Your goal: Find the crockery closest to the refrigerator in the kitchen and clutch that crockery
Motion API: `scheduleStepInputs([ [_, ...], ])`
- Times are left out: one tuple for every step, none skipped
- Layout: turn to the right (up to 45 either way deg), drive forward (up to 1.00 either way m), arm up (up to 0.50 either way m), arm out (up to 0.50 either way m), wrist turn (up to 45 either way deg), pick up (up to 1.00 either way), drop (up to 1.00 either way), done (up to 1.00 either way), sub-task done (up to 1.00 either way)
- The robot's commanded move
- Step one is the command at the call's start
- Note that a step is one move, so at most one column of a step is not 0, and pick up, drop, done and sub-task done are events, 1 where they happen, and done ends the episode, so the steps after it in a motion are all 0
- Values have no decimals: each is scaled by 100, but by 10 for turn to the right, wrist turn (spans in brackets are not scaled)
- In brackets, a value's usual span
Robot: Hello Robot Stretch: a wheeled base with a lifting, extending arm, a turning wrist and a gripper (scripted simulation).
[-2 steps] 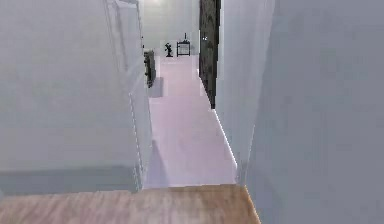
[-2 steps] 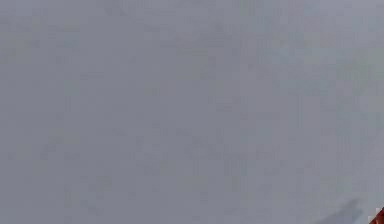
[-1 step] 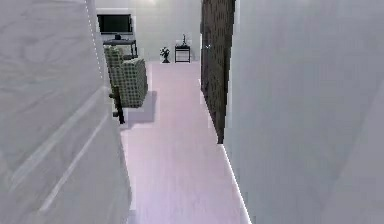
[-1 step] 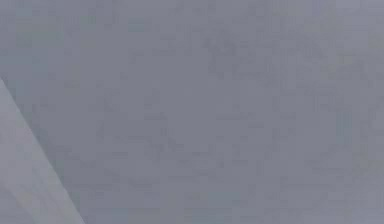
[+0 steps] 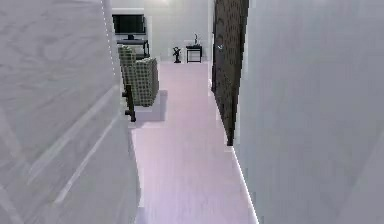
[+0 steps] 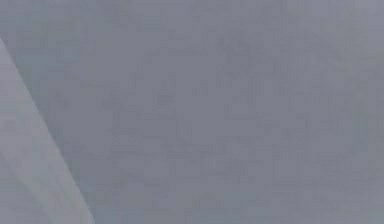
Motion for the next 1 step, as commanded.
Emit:
scheduleStepInputs([
  [0,100,0,0,0,0,0,0,0],
])
